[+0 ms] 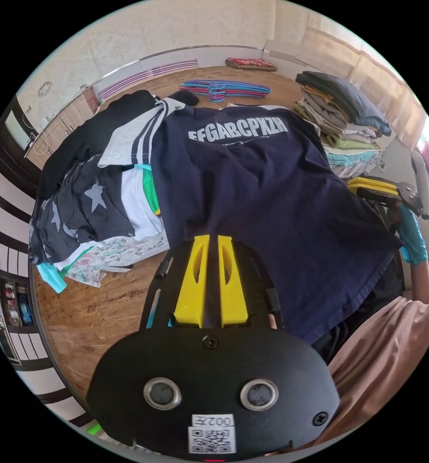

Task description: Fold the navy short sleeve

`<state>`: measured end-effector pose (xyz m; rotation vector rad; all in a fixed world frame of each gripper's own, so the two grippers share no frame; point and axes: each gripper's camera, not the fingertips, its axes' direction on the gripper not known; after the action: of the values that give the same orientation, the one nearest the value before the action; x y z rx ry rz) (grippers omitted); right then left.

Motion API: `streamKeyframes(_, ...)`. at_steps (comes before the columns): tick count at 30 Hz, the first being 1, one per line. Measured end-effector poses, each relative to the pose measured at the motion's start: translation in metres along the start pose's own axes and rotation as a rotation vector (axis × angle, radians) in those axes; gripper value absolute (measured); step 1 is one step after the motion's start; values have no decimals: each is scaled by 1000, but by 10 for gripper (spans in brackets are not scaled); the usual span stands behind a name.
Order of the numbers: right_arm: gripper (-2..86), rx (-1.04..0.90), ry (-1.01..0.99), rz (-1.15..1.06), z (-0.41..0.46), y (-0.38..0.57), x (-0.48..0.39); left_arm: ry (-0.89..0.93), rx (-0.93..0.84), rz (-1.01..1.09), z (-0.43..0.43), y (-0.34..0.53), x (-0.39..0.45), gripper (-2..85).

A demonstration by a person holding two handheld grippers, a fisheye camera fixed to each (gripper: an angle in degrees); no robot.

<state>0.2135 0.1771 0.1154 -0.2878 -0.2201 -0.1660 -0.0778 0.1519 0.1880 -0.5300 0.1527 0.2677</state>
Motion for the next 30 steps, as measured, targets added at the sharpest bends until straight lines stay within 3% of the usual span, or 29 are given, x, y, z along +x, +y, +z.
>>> streamKeyframes(30, 54, -17, -2, -36, 8, -12, -11, -7, 7, 27, -11, -7, 5, -5)
